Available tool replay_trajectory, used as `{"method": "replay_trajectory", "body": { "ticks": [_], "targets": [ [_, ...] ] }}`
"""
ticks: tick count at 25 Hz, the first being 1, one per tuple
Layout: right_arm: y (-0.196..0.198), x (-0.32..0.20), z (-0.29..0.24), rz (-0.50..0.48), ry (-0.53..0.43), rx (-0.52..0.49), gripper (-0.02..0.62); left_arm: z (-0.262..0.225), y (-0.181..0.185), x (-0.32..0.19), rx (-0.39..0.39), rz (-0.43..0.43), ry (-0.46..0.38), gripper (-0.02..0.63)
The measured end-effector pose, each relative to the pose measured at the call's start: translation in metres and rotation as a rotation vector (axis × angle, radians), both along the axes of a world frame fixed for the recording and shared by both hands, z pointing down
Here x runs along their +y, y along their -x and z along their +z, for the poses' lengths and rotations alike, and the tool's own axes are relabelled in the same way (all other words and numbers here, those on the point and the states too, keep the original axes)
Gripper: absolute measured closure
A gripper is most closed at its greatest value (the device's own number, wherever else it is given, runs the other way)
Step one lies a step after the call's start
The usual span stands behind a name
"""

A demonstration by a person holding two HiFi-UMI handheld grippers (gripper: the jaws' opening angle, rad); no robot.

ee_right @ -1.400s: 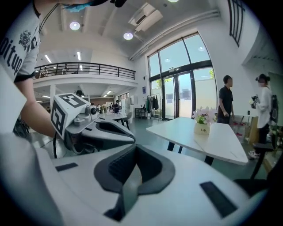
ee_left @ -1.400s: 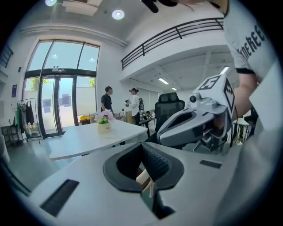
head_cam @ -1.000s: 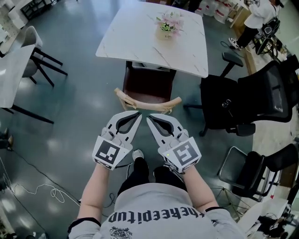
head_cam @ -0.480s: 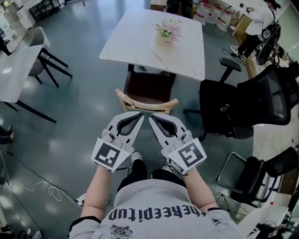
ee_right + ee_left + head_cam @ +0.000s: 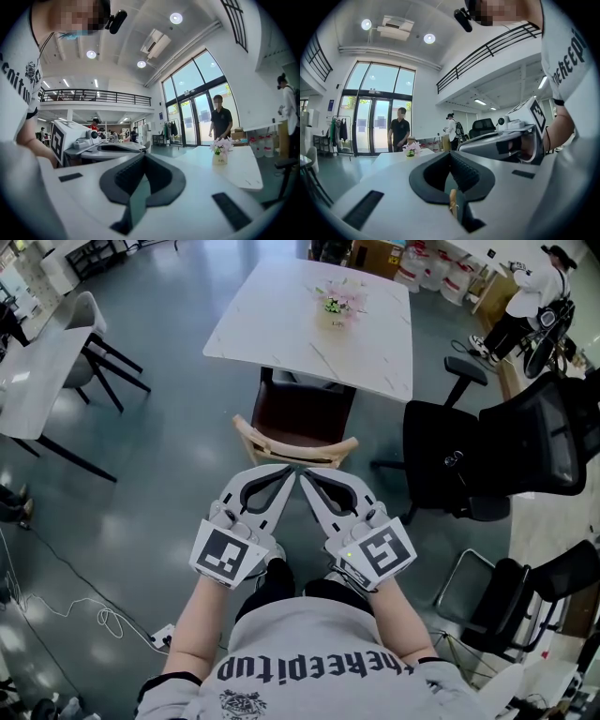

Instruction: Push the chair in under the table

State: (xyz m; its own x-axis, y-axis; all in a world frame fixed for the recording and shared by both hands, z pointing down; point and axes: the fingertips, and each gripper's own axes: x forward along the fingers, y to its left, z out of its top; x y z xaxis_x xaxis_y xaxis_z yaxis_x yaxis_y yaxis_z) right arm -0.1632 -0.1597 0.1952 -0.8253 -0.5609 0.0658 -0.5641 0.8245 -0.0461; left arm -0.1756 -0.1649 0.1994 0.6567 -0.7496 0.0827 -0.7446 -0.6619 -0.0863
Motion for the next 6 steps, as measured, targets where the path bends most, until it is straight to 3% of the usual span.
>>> {"method": "replay_trajectory", "body": {
  "ticks": [6],
  "targets": [
    [-0.0001,-0.0005,0.0045,0.003,-0.001,0.003,0.584,0.0039,-0.0014,-0.0006,0.003,-0.006,0.004,0.592]
  ]
}}
